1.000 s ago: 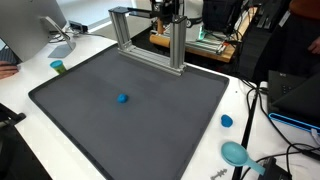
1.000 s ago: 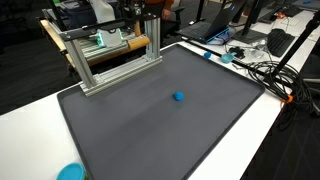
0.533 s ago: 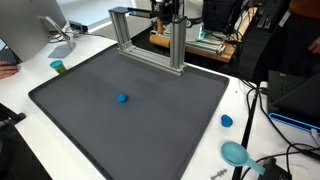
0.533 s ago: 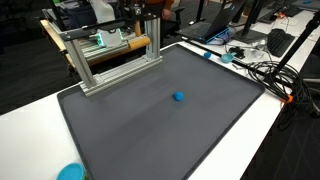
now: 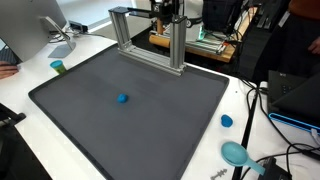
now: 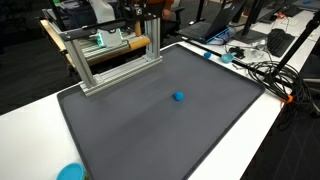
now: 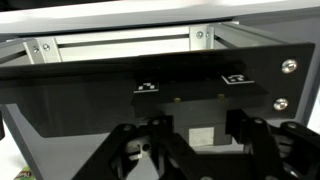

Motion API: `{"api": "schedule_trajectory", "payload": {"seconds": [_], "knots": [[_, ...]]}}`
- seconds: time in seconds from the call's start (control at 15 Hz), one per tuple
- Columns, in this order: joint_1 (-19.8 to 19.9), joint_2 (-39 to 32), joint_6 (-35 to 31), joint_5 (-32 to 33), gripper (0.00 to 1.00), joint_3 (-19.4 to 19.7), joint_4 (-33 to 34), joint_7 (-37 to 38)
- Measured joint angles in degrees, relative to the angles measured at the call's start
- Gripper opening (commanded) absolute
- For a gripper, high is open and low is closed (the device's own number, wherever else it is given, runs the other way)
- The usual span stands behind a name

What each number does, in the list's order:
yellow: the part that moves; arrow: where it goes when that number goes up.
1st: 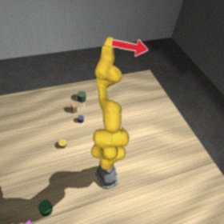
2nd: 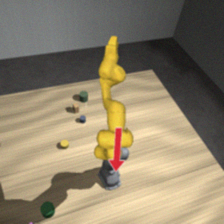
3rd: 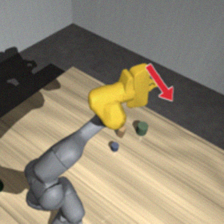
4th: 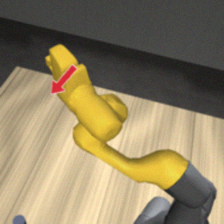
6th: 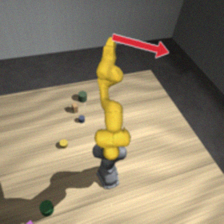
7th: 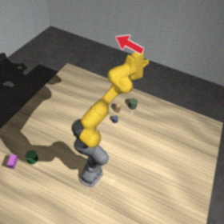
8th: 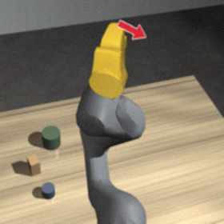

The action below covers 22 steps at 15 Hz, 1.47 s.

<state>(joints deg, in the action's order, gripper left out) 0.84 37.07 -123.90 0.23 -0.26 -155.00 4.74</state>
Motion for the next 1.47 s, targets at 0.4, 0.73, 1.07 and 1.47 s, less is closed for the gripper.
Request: {"api": "schedule_trajectory", "payload": {"seconds": [0.4,0.73,1.07,1.47], "knots": [[-0.12,-0.05,2.26,0.19,0.75,-0.16,0.26,-1.92],[-0.73,-0.06,2.66,0.03,0.34,0.25,0.31,-4.43],[-0.19,-0.02,2.34,0.36,0.22,0.41,0.40,-4.39],[-0.39,-0.81,1.12,0.06,0.22,0.42,1.46,-4.37]]}}
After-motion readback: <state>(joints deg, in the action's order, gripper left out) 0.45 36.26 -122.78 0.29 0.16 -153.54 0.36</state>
